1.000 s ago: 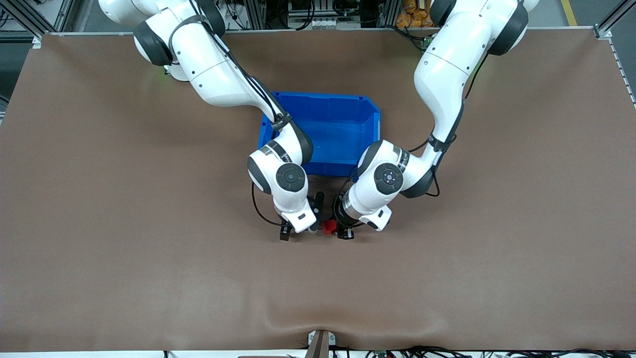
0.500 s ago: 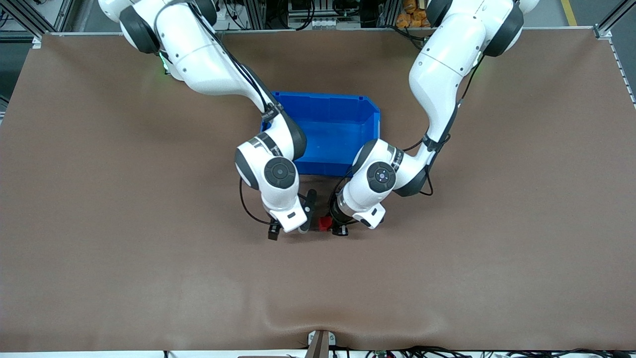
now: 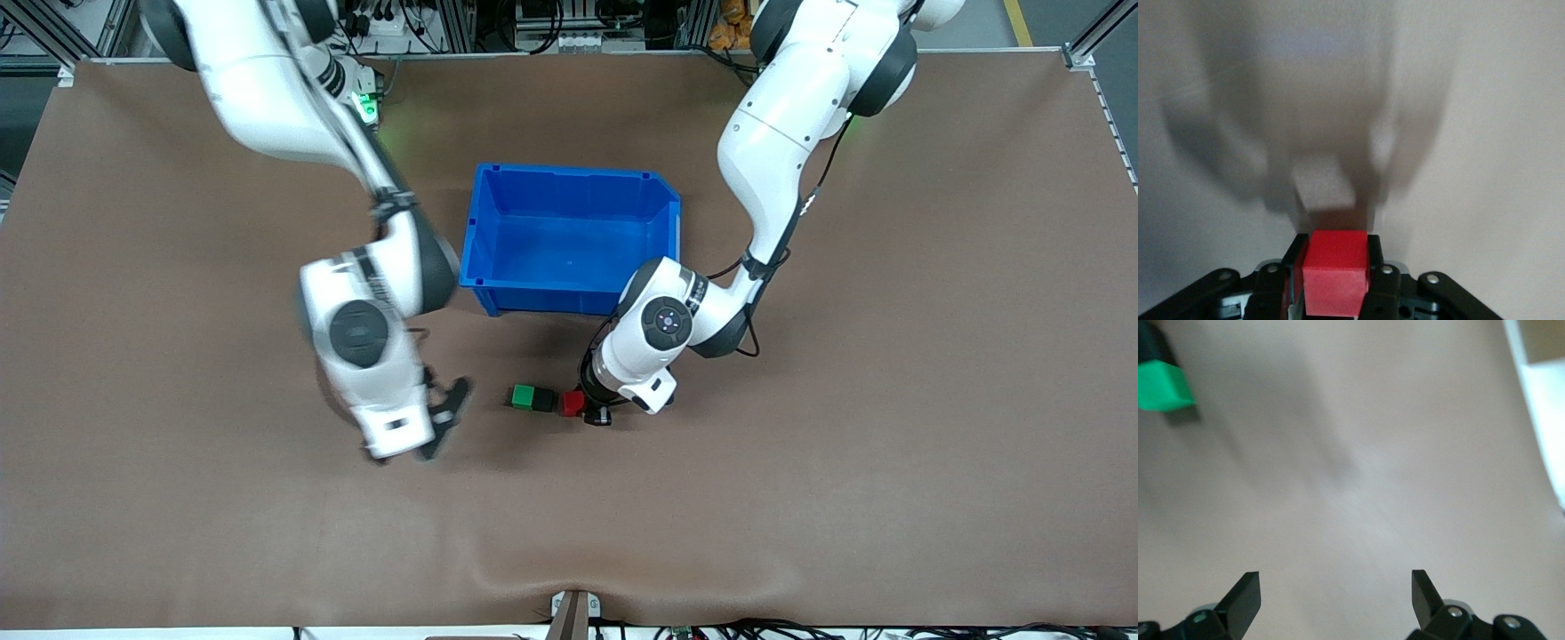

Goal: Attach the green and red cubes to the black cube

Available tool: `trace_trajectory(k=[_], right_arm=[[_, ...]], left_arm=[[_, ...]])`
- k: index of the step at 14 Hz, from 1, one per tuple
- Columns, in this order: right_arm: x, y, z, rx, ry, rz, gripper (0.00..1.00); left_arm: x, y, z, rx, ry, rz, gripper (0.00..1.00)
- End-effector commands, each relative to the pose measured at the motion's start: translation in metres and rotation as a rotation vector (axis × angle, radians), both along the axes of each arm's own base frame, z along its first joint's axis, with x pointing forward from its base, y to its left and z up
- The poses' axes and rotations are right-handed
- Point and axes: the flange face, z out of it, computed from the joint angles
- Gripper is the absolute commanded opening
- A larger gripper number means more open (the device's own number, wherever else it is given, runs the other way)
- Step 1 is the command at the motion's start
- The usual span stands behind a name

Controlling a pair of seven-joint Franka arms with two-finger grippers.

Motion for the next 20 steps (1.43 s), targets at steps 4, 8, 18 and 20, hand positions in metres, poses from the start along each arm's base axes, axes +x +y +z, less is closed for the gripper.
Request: trace_trajectory(k=[4,8,18,20], right_arm=[[-0.001,-0.146,0.08,0.005,0.054,-0.23,1.0],[-0.011,-0.252,0.127,0.043,0.027,-0.394,1.0],[-0.115,-0.279,0.205,0.11,0.158,-0.995,1.0],[-0.131,-0.284,0.224,0.125,0.138,-1.049,1.0]], left_arm=[[-0.005,-0.012,-0.011,0.007,-0.019,-0.061,0.0],[-0.017,-0.023,-0.02,0.02,-0.023,-0.129,0.0],[-0.018,-0.017,0.017,0.053,0.067,-0.168,0.0],[-0.016,-0.013,0.026,0.06,0.085,-0.17,0.0]])
